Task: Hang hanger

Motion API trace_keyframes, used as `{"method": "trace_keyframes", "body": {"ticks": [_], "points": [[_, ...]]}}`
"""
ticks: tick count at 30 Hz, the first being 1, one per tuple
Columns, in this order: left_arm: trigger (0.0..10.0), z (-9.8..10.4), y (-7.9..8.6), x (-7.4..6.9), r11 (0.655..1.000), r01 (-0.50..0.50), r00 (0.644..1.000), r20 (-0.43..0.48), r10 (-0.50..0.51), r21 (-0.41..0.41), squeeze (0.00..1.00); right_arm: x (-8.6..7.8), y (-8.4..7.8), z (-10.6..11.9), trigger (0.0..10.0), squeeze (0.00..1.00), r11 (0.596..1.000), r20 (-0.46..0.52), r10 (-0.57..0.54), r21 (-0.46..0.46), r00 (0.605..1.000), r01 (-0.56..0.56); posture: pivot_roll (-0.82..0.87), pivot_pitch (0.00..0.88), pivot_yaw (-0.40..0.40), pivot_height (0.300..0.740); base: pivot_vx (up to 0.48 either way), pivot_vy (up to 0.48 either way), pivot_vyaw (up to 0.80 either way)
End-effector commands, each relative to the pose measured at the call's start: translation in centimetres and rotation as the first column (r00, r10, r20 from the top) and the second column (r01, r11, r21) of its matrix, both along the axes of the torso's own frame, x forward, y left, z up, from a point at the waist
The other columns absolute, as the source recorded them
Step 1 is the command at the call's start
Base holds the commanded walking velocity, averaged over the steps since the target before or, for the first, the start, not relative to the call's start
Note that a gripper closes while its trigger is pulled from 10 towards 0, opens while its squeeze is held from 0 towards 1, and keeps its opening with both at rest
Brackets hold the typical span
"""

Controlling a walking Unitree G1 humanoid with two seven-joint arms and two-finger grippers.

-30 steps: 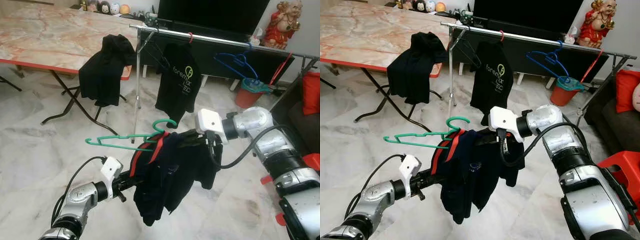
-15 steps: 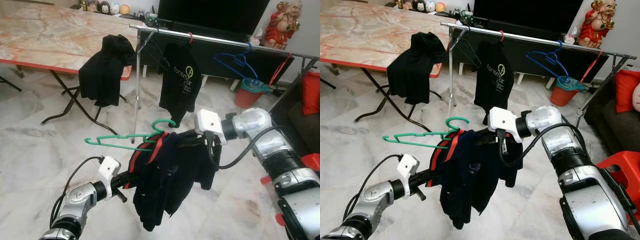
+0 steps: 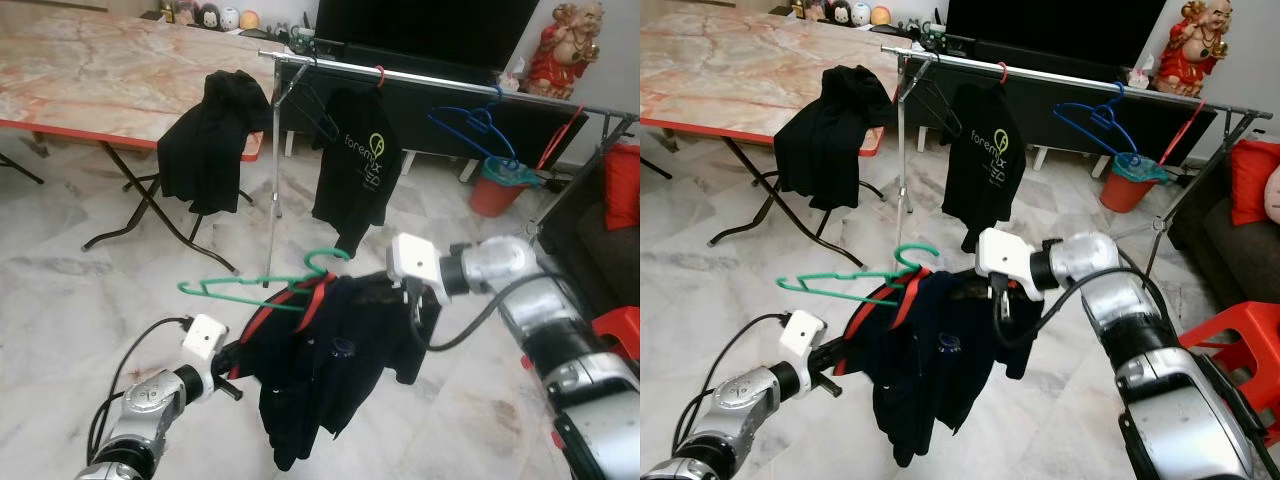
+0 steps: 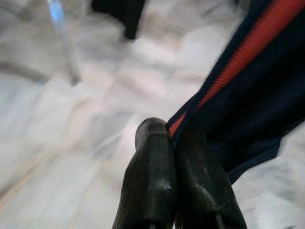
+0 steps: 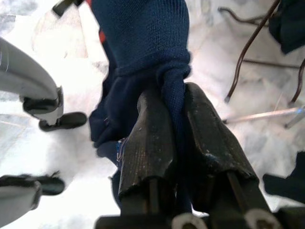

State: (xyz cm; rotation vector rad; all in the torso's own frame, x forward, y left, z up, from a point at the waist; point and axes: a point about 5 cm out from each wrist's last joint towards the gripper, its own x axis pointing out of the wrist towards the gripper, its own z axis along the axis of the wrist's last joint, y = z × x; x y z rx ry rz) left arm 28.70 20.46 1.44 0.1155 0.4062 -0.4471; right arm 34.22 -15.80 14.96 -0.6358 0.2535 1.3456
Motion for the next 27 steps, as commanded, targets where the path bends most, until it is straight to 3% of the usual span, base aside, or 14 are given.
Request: {"method": "trace_keyframes", "body": {"ticks": [1,3,4,10,14,18,19,21,27], "points": [[10.0,-1.0,1.2,-0.4,0.991,-0.110,0.991,-0.071,0.115,0.076,0.00,0.0,-1.4,0.5,10.0,0.00,0.999,0.026,-0.038,-0.010,0.999,0.038,-0.06,0.000,-0.121,0.740,0.000,0.000,0.00],[10.0,-1.2,1.7,-0.5,0.984,-0.150,0.983,-0.088,0.159,0.100,0.00,-0.1,-1.6,0.3,10.0,0.00,0.999,0.019,-0.042,-0.012,0.999,0.042,-0.06,0.000,-0.121,0.740,0.000,0.000,0.00],[10.0,-1.7,2.8,-0.9,0.960,-0.238,0.960,-0.117,0.256,0.148,0.00,-0.6,-2.2,-0.3,10.0,0.00,0.999,-0.007,-0.040,-0.028,0.999,0.040,-0.06,0.000,-0.119,0.740,0.000,0.000,0.00],[10.0,-1.8,3.5,-1.1,0.943,-0.282,0.944,-0.123,0.306,0.179,0.00,-1.3,-2.8,-0.7,10.0,0.00,0.999,-0.046,-0.017,-0.034,0.999,0.015,-0.06,0.000,-0.114,0.740,0.000,0.000,0.00],[10.0,-2.0,4.1,-1.4,0.928,-0.313,0.928,-0.142,0.344,0.203,0.00,-2.4,-4.4,-1.0,10.0,0.00,0.997,-0.110,0.013,-0.078,0.994,-0.022,-0.06,0.000,-0.108,0.740,0.000,0.000,0.00],[10.0,-2.1,4.5,-1.5,0.919,-0.325,0.921,-0.144,0.361,0.221,0.00,-2.9,-5.8,-1.3,10.0,0.00,0.983,-0.134,0.006,-0.180,0.991,-0.030,-0.06,0.000,-0.102,0.740,0.000,0.000,0.00],[10.0,-2.0,4.7,-1.6,0.917,-0.327,0.920,-0.145,0.364,0.228,0.00,-3.1,-6.7,-1.8,10.0,0.00,0.963,-0.145,-0.009,-0.266,0.989,-0.030,-0.07,0.000,-0.095,0.740,0.000,0.000,0.00],[10.0,-1.9,4.9,-1.5,0.915,-0.324,0.920,-0.144,0.364,0.241,0.00,-3.0,-7.3,-2.2,10.0,0.00,0.939,-0.115,-0.038,-0.343,0.993,-0.004,-0.07,0.000,-0.094,0.740,0.000,0.000,0.00],[10.0,-1.3,4.9,-0.9,0.919,-0.316,0.926,-0.133,0.353,0.238,0.00,-2.8,-6.9,-2.8,10.0,0.00,0.915,-0.065,-0.066,-0.401,0.996,0.035,-0.06,0.000,-0.095,0.740,0.000,0.000,0.00]]}}
